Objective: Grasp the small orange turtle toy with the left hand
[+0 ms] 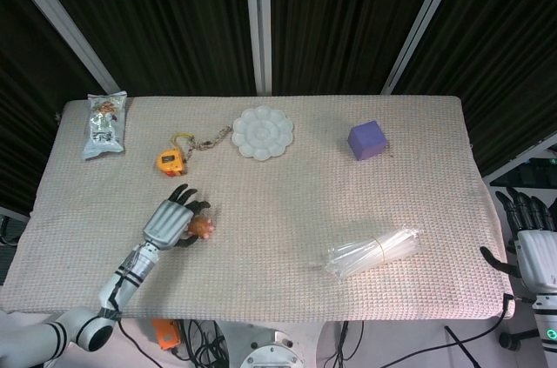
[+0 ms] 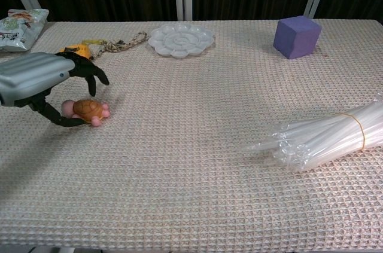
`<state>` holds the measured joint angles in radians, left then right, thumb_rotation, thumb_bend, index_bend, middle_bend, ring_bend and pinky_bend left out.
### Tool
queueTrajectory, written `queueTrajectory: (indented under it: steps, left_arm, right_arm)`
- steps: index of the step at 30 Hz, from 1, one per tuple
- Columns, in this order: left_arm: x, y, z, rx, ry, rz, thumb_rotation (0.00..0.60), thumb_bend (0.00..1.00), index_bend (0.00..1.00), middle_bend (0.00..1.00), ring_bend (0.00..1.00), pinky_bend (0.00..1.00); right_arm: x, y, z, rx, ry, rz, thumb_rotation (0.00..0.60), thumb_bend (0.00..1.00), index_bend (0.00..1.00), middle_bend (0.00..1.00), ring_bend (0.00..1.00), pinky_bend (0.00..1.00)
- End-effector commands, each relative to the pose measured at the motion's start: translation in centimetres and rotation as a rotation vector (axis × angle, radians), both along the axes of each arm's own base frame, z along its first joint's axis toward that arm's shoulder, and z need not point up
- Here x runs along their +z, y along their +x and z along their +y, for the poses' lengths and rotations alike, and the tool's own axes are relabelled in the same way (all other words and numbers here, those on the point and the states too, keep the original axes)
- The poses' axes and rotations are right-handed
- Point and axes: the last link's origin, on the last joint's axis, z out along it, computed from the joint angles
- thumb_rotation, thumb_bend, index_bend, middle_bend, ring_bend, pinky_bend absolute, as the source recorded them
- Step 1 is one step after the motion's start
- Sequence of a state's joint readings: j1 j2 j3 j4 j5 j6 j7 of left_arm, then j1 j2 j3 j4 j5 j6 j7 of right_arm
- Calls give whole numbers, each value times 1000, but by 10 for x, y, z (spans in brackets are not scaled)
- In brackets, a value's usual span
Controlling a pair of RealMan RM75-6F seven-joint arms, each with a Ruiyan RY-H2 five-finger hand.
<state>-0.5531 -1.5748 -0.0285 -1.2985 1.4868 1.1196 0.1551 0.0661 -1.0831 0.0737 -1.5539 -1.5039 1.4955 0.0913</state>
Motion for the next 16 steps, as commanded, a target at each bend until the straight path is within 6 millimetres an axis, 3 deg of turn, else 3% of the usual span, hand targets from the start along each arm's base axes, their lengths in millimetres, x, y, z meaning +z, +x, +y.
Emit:
queueTrajectory:
  steps: [1, 7, 11, 16]
  left_arm:
    - [17, -5, -3, 3, 45, 4, 600, 92, 54, 35, 0, 0]
    - [64, -29, -17, 82, 146, 30, 600, 91, 55, 35, 0, 0]
    - [105, -65, -36, 210, 255, 17, 600, 93, 60, 35, 0, 0]
    - [140, -104, -67, 327, 360, 5, 600, 96, 66, 35, 0, 0]
  right_arm:
    - [1, 1, 0, 0, 1, -5, 600, 128, 0, 0, 0, 0]
    - [-1, 4, -2, 5, 2, -18, 600, 128, 0, 0, 0, 0]
    - [-5, 4, -2, 6, 15, -10, 600, 128, 0, 0, 0, 0]
    - [-9, 2, -3, 3, 27, -3, 600, 127, 0, 0, 0, 0]
